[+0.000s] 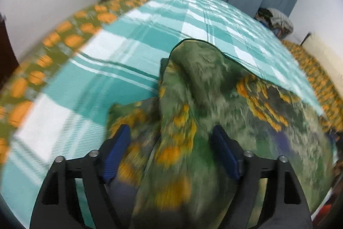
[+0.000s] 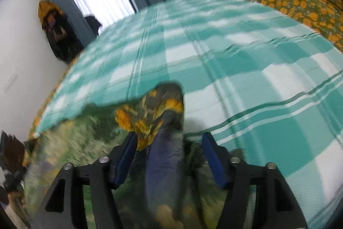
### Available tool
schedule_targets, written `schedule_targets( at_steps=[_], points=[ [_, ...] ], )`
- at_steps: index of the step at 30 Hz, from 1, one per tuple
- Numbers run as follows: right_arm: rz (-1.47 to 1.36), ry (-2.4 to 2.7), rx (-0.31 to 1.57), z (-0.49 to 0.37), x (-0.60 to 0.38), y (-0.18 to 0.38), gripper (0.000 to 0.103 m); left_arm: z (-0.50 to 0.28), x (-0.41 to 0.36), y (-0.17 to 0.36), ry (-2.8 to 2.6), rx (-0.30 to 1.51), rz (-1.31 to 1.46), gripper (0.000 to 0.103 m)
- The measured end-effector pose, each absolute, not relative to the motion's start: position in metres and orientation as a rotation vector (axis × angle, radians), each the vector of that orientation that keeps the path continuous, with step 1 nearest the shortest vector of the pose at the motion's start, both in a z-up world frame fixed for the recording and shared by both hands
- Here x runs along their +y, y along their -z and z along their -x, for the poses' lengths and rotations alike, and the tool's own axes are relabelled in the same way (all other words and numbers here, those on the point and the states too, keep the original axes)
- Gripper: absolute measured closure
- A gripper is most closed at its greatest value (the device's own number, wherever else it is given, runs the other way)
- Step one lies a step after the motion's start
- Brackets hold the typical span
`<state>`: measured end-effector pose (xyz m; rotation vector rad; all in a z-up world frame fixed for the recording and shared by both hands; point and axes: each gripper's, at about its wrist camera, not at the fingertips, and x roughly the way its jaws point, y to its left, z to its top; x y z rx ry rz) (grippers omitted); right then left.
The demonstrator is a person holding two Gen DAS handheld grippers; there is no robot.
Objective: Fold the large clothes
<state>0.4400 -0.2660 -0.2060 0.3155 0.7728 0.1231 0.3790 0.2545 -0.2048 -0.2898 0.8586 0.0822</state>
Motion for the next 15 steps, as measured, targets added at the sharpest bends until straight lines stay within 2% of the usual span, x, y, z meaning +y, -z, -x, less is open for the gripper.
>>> schedule_targets(
  at_steps=[4, 8, 11, 15],
  points=[
    [-0.234, -0.119, 0.709, -0.403, -0.272, 0.168, 0.039, -0.350, 0.230, 0.161, -0.050, 0.797, 0.228, 0.021],
    [-0.186, -0.258, 0.663, -0.360, -0.250, 0.145, 0.039, -0.348, 0.175, 0.126, 0.088, 0.740, 0.202, 0.011],
    [-0.154, -0.394, 0.672, -0.339, -0.219, 0.153, 0.039, -0.366, 0.122, 0.124, 0.204, 0.779, 0.154, 0.010],
    [-0.103, -0.379, 0.744, -0.337, -0.195, 0.195, 0.039, -0.402, 0.053, 0.141, 0.283, 0.839, 0.082, 0.010]
  ],
)
